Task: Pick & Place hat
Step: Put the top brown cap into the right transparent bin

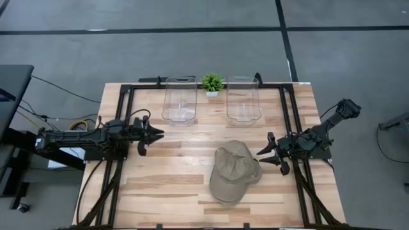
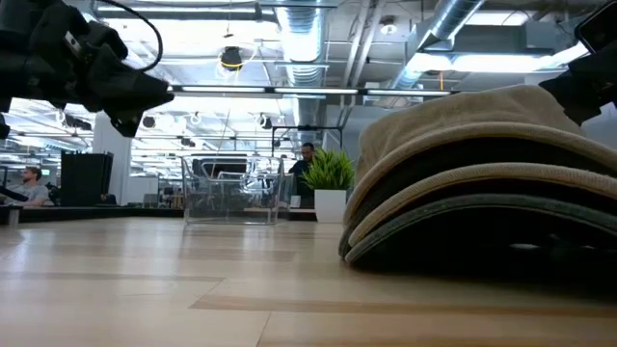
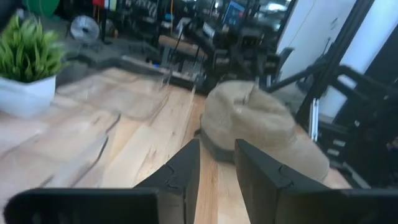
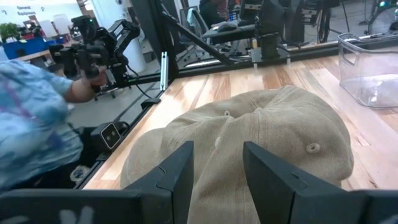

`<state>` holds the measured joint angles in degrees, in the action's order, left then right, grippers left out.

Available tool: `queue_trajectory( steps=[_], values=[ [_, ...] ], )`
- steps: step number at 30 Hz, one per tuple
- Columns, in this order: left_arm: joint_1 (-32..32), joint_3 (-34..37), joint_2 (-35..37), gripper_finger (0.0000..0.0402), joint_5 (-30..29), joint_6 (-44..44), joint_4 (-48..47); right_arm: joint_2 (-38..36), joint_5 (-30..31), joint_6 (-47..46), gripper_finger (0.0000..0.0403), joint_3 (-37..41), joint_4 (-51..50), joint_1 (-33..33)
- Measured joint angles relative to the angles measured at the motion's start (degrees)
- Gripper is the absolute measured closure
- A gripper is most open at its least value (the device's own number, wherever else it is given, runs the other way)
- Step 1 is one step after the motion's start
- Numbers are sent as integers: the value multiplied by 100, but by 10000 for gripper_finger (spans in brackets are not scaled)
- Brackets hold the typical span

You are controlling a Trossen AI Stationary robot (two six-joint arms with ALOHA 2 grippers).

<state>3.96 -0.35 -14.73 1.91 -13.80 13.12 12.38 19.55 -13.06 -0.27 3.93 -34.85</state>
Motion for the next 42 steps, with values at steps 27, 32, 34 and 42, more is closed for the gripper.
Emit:
queue_trajectory(
  steps=[27, 32, 34, 42],
  values=[
    [-1773, 2, -1989, 304, 221, 167, 3332, 292, -71, 903, 275, -693, 1913, 678],
    [-2353, -240, -3500, 304, -611, 291, 3791, 948, -56, 859, 278, -1662, 188, 726],
    [-2394, -499, -4099, 304, -665, 292, 3825, 1265, 81, 836, 281, -2018, -455, 726],
    [-2234, -1453, -5735, 304, -535, 801, 3838, 2151, 92, -83, 285, -2626, -1648, 542]
  ],
)
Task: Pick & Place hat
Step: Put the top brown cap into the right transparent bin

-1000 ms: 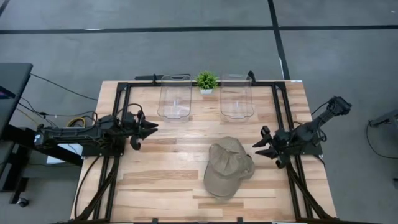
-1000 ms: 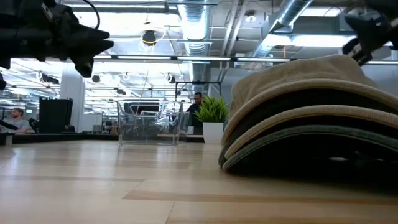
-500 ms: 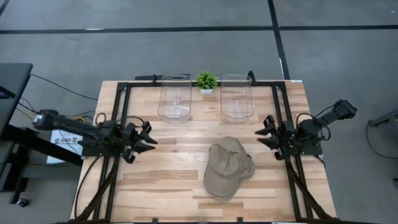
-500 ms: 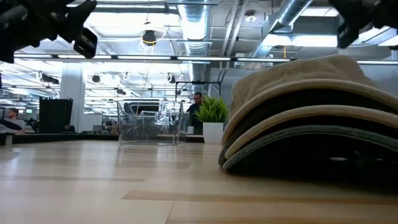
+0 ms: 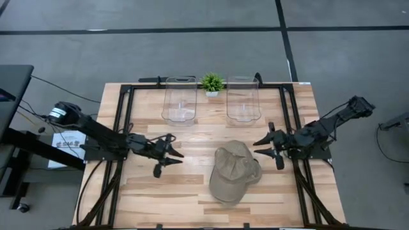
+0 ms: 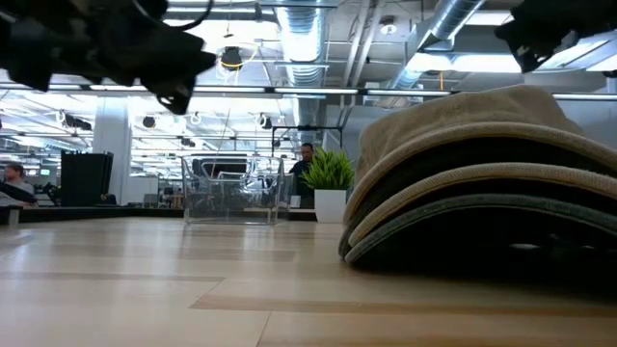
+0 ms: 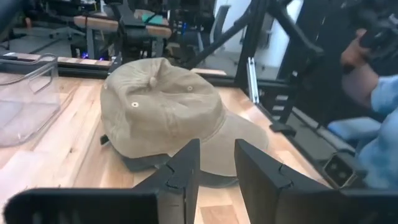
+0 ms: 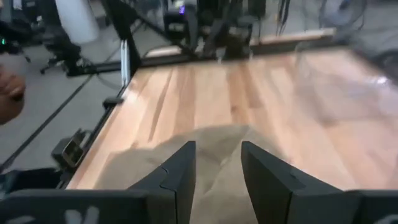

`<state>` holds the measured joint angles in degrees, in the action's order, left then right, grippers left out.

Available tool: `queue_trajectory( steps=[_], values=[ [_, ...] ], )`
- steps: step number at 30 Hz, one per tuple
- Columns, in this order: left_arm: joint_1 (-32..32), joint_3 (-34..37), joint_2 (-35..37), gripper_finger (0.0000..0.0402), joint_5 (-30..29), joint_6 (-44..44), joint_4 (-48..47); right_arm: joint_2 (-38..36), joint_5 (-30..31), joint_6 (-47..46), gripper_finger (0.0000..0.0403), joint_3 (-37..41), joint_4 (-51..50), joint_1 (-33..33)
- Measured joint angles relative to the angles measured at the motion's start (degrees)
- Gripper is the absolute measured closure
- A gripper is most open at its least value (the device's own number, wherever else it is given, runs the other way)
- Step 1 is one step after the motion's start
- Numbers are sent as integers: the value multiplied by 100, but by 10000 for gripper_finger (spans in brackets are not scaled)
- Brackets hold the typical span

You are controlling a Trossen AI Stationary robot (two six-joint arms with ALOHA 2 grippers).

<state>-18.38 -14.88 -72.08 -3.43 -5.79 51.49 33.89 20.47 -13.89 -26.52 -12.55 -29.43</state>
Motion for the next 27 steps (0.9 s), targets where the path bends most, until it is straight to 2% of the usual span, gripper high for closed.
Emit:
queue_trajectory(
  steps=[8, 14, 27],
  values=[
    [199, -132, -280, 304, 126, 132, -16, 782, 442, -189, 285, -10, 356, -647],
    [502, -132, -280, 304, 128, 102, -18, 1640, 488, 85, 285, -569, 424, -399],
    [600, -132, -277, 304, 132, 104, -333, 4013, 466, 188, 285, -2987, -1834, 294]
  ],
)
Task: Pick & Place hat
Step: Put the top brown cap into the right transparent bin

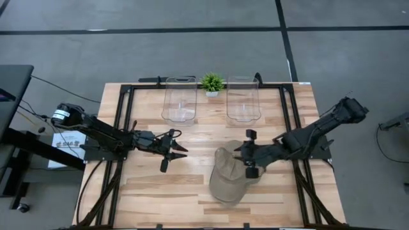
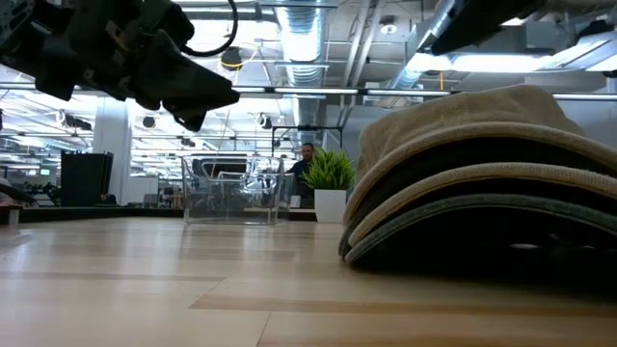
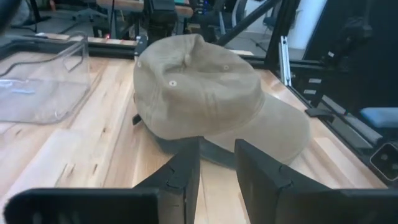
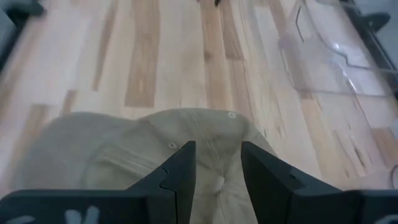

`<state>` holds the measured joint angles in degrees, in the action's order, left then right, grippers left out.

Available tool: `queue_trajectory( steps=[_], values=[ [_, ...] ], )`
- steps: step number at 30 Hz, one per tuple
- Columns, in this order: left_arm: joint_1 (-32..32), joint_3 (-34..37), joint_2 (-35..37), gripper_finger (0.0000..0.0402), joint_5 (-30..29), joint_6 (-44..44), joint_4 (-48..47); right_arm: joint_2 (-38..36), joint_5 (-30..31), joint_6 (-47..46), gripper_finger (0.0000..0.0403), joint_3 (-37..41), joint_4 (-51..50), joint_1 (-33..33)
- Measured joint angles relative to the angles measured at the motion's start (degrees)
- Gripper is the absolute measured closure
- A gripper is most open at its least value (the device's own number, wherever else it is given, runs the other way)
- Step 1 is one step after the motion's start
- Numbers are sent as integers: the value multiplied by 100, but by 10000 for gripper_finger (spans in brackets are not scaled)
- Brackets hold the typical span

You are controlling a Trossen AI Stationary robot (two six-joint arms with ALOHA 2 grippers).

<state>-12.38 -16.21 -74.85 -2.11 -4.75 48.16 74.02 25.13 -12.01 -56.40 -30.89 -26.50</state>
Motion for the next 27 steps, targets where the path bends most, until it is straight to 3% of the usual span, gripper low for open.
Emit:
queue_trajectory(
  steps=[9, 17, 27],
  values=[
    [-5, -2, 68, 304, 224, 93, -16, 1399, -116, -55, 285, -1342, -1171, -36],
    [-5, -2, 68, 304, 526, 87, -21, 2225, -148, -1180, 285, -2431, -3298, -44],
    [-5, -2, 68, 304, 558, 128, -137, 2774, -571, -1393, 285, -2674, -3302, 129]
  ],
)
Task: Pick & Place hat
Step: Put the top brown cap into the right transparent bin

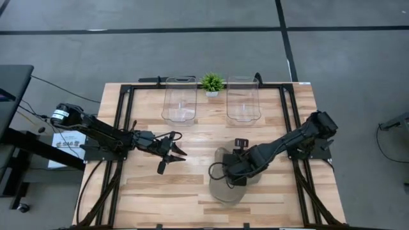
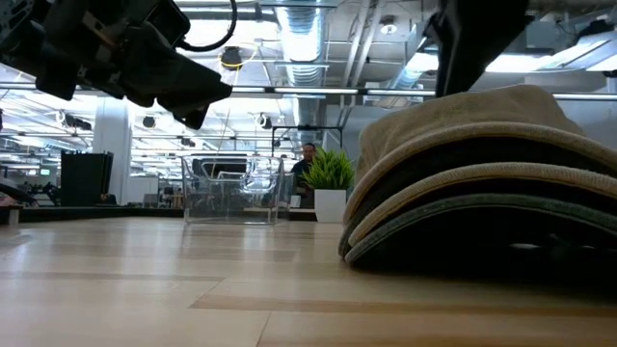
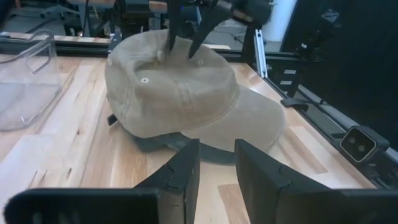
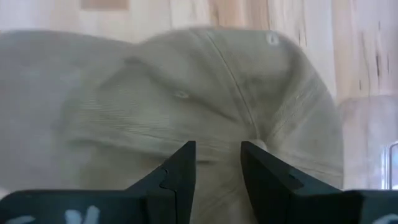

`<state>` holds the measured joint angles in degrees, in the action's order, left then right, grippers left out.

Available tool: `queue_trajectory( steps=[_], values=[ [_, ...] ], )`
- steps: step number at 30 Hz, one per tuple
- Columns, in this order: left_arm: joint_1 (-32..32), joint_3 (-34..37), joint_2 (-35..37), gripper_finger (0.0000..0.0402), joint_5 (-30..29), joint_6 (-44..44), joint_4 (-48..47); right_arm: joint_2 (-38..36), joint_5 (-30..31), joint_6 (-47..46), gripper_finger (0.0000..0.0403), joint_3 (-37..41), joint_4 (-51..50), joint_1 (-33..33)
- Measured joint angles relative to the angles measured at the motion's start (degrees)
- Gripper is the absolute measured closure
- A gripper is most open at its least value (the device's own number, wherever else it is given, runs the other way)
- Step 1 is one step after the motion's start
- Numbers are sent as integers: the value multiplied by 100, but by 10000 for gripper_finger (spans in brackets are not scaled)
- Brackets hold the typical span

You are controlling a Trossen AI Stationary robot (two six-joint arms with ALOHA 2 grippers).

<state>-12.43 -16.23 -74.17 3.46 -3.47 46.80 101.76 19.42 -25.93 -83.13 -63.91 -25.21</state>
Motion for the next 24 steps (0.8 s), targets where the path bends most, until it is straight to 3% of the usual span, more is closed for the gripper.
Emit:
queue_trajectory(
  steps=[6, 15, 24],
  values=[
    [0, 0, 0, 304, 0, 1, -114, 343, 121, 47, 285, 0, 16, 137],
    [-1, 1, 0, 304, 0, 2, -169, 274, 370, 22, 285, -25, -15, 10],
    [0, 2, 0, 304, 0, 3, -183, 275, 350, -508, 272, -434, -700, 67]
  ],
)
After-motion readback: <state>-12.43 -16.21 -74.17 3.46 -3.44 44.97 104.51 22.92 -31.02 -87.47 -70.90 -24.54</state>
